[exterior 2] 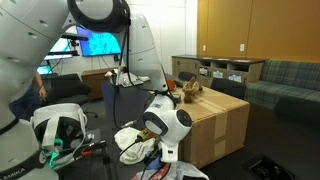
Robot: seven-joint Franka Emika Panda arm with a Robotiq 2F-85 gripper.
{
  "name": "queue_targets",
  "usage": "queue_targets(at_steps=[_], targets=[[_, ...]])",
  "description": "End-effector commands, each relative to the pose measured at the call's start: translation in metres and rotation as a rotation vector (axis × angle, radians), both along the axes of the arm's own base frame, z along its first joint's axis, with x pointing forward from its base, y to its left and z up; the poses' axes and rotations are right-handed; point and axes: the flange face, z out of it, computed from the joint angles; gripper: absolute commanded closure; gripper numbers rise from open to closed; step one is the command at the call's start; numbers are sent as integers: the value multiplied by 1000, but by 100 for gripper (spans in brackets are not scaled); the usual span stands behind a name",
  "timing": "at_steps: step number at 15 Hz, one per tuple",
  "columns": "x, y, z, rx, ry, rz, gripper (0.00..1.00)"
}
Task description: Swap the things on the box with the things on the table
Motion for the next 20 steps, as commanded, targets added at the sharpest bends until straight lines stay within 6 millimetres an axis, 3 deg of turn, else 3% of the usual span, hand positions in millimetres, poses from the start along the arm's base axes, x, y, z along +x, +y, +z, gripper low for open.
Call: queue_targets(at_steps=[1,5,6,8,16,17,20], targets=[[6,-1,-10,-38,-16,-71,0],[6,-1,-9,-91,-9,-104,3],[6,-1,-8,-100,-8,-106,27],[5,2,-7,-128,-3,-108,32],[8,19,19,-268,2,-28,93],[6,21,24,-291,9,1,99],[-2,29,42,-365,30,132,97]])
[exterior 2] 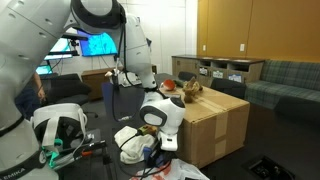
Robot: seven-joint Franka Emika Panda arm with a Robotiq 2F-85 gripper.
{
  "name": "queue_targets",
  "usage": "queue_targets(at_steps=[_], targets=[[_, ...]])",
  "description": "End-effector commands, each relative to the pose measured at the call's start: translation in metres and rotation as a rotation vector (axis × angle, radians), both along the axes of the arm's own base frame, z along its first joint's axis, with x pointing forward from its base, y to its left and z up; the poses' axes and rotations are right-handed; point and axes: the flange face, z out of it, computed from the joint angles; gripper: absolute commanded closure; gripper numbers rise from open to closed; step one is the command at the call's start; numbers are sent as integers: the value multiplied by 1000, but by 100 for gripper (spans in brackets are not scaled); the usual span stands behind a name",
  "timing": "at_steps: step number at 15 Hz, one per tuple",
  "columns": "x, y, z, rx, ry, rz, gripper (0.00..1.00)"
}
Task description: Swap the things on the box with the things on the table
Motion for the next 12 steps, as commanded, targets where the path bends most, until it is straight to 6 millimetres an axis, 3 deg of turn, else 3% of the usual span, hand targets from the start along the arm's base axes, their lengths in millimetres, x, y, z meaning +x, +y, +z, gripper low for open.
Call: queue_targets(at_steps=[1,5,12], targets=[[-13,11,36,-91,34,135,96],[-19,19,84,-166,17,263,96],[-15,28,185,-257,-131,305,96]])
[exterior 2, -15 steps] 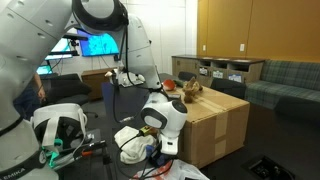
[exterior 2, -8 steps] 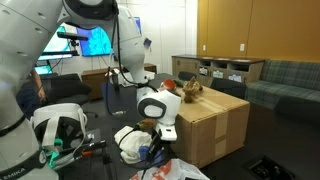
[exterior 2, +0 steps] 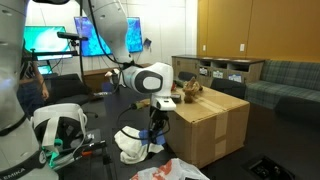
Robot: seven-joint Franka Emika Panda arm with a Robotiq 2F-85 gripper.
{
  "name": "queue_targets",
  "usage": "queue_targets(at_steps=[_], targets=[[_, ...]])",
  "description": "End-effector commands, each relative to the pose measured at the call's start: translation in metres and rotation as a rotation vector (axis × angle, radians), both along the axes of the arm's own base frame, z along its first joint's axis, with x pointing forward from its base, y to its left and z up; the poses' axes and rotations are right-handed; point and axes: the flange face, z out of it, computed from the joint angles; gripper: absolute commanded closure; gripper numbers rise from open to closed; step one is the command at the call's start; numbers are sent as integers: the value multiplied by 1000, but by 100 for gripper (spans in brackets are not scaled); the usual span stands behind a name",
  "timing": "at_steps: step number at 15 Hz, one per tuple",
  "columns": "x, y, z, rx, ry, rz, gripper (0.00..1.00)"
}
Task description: Swap the things on the box with the things on the table
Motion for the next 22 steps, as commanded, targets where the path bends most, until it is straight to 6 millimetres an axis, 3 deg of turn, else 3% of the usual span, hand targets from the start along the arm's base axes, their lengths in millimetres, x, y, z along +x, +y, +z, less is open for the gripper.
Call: queue_targets(at_steps=[1,6,10,17,22], targets=[[-7,5,62,-11,-104,4,96],[8,16,116,38,-268,37,96],[21,26,143,70,-386,135,96],[56,23,153,127,-573,363,96],[84,40,153,185,-592,477,96]])
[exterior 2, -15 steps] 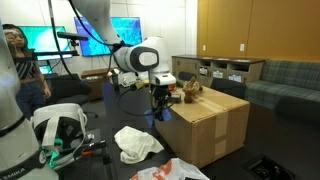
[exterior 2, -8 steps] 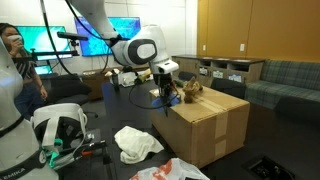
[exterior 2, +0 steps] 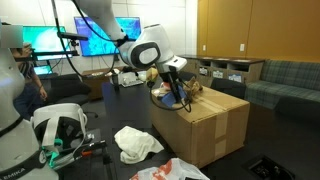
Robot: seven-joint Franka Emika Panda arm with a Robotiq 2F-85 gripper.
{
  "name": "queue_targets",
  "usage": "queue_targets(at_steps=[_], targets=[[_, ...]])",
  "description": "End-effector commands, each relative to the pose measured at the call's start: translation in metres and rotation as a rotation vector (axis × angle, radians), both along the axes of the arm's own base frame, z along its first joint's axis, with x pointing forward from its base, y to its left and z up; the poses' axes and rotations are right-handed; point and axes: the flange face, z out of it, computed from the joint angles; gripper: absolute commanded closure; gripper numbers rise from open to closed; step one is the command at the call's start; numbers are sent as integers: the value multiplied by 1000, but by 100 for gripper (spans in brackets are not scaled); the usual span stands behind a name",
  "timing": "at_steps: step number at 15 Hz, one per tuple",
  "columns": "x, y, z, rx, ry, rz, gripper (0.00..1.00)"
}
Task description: Swap the things on the box with the things on the table
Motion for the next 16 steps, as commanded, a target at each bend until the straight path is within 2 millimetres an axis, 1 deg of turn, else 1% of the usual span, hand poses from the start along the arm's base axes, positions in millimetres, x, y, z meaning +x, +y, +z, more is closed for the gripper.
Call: queue_targets(at_steps=[1,5,8,9,10,13,16], targets=[[32,13,2,14,-9,75,96],[61,9,-8,14,21,63,96],[75,-2,-13,14,54,39,96],[77,-6,-13,13,68,37,68],[78,-8,-14,8,80,33,59],[75,-15,-10,-18,154,45,38],[69,-17,0,-50,212,50,14]])
